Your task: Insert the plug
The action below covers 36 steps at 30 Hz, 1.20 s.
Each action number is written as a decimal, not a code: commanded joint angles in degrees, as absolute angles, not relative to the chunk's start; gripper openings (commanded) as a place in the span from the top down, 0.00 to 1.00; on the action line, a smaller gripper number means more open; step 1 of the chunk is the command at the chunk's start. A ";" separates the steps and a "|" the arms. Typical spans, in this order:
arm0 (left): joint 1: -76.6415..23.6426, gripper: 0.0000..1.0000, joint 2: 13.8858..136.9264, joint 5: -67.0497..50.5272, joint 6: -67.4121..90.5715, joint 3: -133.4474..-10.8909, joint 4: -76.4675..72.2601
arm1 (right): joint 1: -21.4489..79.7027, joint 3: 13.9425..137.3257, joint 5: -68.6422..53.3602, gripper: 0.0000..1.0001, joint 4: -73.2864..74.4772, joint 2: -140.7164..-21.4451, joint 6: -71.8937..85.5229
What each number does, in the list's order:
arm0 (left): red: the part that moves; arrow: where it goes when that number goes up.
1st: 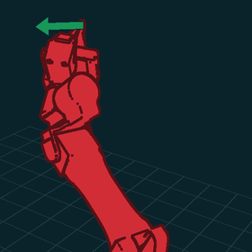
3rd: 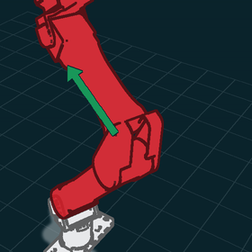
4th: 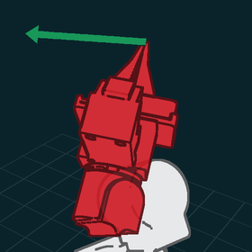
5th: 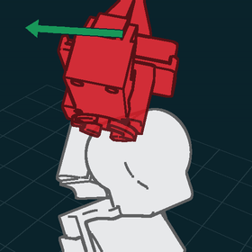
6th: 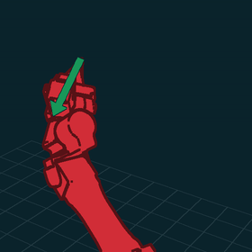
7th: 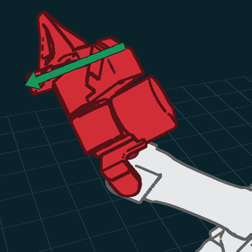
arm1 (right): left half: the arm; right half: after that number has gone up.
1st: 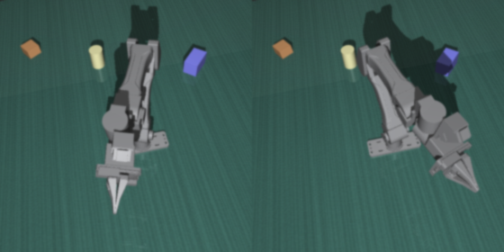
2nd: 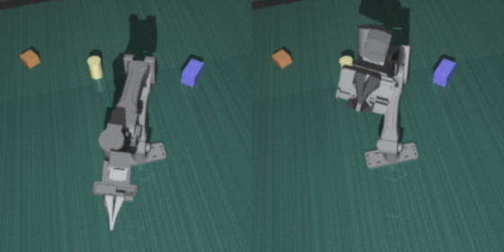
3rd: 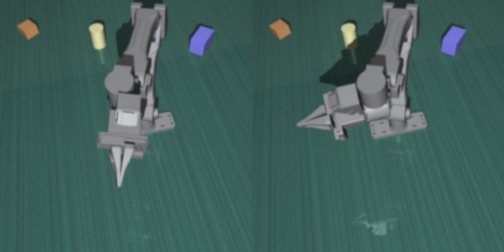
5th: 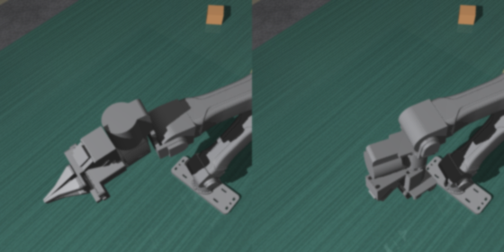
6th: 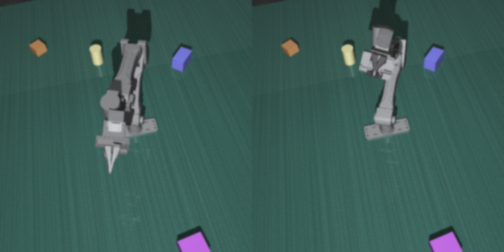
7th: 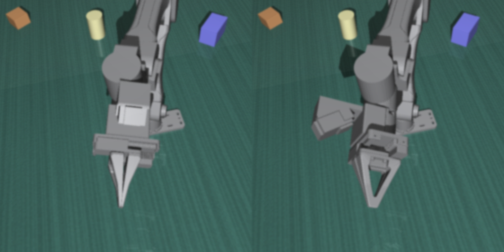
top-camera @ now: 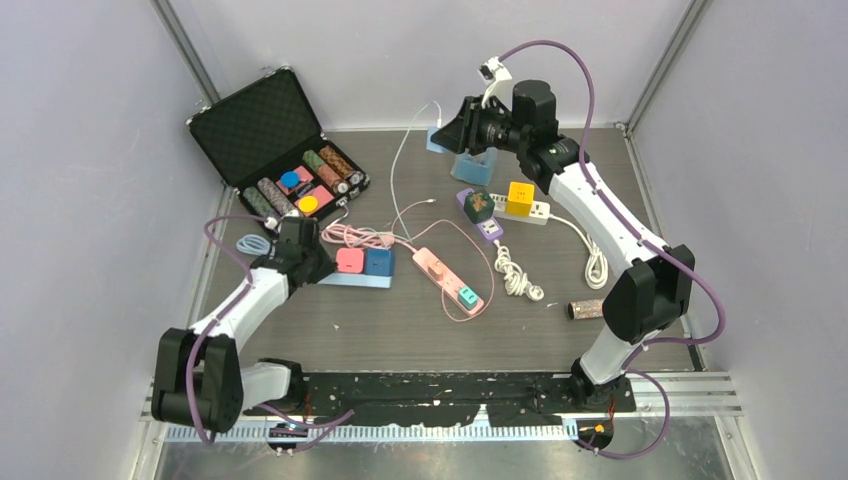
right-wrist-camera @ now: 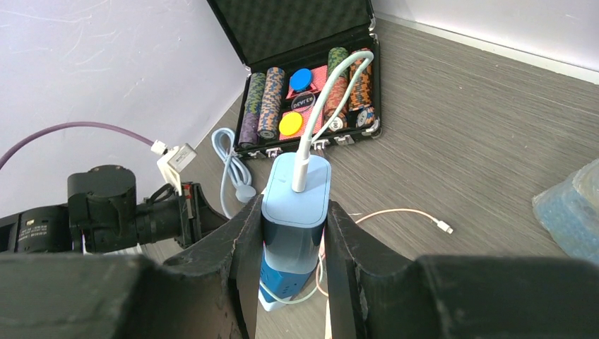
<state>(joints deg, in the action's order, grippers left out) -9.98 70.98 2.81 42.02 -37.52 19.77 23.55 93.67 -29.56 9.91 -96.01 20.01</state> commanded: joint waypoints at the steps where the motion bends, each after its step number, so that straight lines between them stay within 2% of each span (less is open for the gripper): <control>1: -9.69 0.89 66.20 2.86 44.59 -30.05 22.00 | 23.73 93.32 -29.67 0.94 7.67 -93.05 19.59; 9: -9.76 1.00 53.60 2.81 45.91 -21.01 21.42 | 23.74 91.78 -29.49 0.94 6.85 -92.82 20.50; 14: -9.76 1.00 49.60 3.72 46.67 -18.30 22.67 | 23.71 91.01 -30.01 0.94 6.26 -92.86 21.26; 19: -9.80 1.00 46.44 5.30 46.01 -21.78 27.03 | 24.51 90.92 -31.53 0.94 5.55 -92.48 21.94; 23: -9.79 1.00 41.23 6.87 43.39 -29.67 33.61 | 26.23 90.56 -33.72 0.94 3.90 -92.22 22.43; 25: -9.76 0.92 38.95 7.52 41.13 -34.62 35.73 | 27.50 90.20 -35.51 0.94 2.85 -92.30 22.33; 28: -9.77 0.67 37.08 7.67 36.91 -43.05 36.07 | 29.65 88.27 -39.10 0.94 -2.17 -91.82 21.85; 30: -9.77 0.53 37.73 4.61 33.67 -47.43 34.52 | 30.93 86.71 -41.41 0.94 -6.03 -91.76 21.76; 33: -9.76 0.44 41.14 -2.54 31.26 -53.73 33.92 | 32.80 84.79 -43.52 0.94 -9.53 -91.98 21.16; 36: -9.76 0.40 43.76 -10.81 31.07 -56.53 30.87 | 35.61 82.08 -44.61 0.94 -14.61 -91.64 20.80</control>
<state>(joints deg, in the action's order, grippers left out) -9.74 39.83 0.93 34.87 -53.30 33.69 32.95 84.29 -40.49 -3.36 -94.96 21.50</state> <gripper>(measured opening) 0.578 0.373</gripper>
